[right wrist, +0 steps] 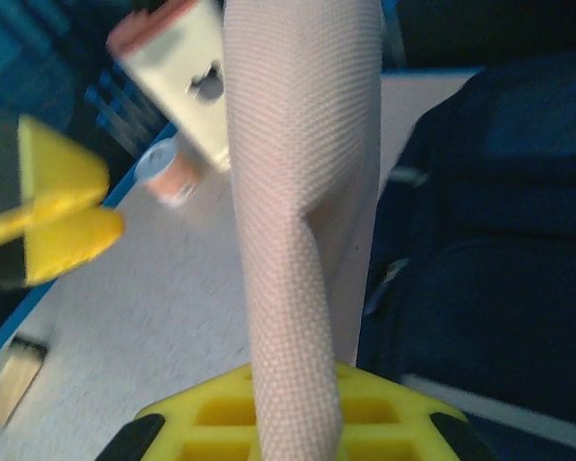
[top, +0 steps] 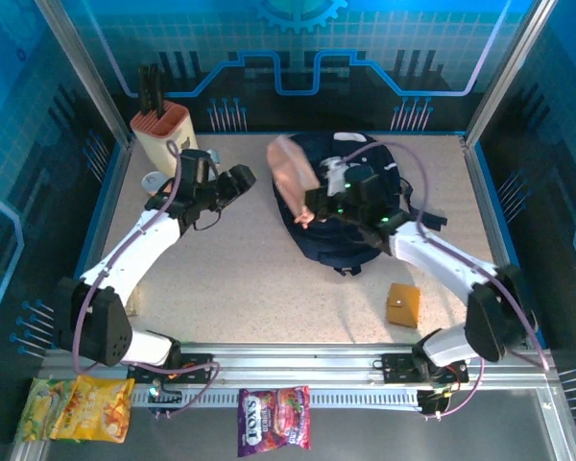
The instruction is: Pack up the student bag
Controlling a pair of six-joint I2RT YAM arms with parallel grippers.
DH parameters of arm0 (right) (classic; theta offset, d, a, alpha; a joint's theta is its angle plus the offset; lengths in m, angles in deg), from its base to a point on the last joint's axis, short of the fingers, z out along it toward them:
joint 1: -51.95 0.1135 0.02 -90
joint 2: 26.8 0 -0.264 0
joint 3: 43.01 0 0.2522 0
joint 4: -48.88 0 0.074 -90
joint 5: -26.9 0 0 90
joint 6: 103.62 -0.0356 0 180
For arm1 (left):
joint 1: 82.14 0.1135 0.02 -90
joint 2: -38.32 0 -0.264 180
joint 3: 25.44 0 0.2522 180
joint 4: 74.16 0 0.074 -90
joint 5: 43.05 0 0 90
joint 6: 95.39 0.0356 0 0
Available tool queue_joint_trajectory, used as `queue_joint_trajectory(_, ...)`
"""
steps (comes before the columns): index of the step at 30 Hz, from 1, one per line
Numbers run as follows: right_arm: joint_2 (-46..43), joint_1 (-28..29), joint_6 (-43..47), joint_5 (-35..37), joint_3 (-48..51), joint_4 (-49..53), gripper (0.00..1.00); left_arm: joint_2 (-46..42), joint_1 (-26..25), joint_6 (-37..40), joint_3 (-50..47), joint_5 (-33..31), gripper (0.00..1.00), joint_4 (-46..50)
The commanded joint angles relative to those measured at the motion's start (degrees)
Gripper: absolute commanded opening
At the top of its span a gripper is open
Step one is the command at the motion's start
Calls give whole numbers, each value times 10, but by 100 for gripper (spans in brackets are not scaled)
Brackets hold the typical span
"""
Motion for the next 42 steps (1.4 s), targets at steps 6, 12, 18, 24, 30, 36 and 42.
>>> queue_joint_trajectory(6,-115,-120,-34,79,12,170,12,120,-138,309,104,-86,88,28)
queue_joint_trajectory(12,-162,-184,-46,126,15,244,12,234,-206,486,206,-79,90,87)
queue_joint_trajectory(18,-196,-203,-43,156,26,266,13,334,-238,601,277,-164,84,121)
queue_joint_trajectory(24,-208,-206,-54,159,36,275,14,379,-242,657,312,-129,84,158)
queue_joint_trajectory(30,-206,-207,-63,152,42,268,14,414,-241,683,353,-83,84,202)
queue_joint_trajectory(36,-204,-207,-66,150,44,266,14,436,-242,692,390,-24,84,243)
queue_joint_trajectory(42,-205,-211,-73,153,48,266,14,464,-246,686,422,-82,65,227)
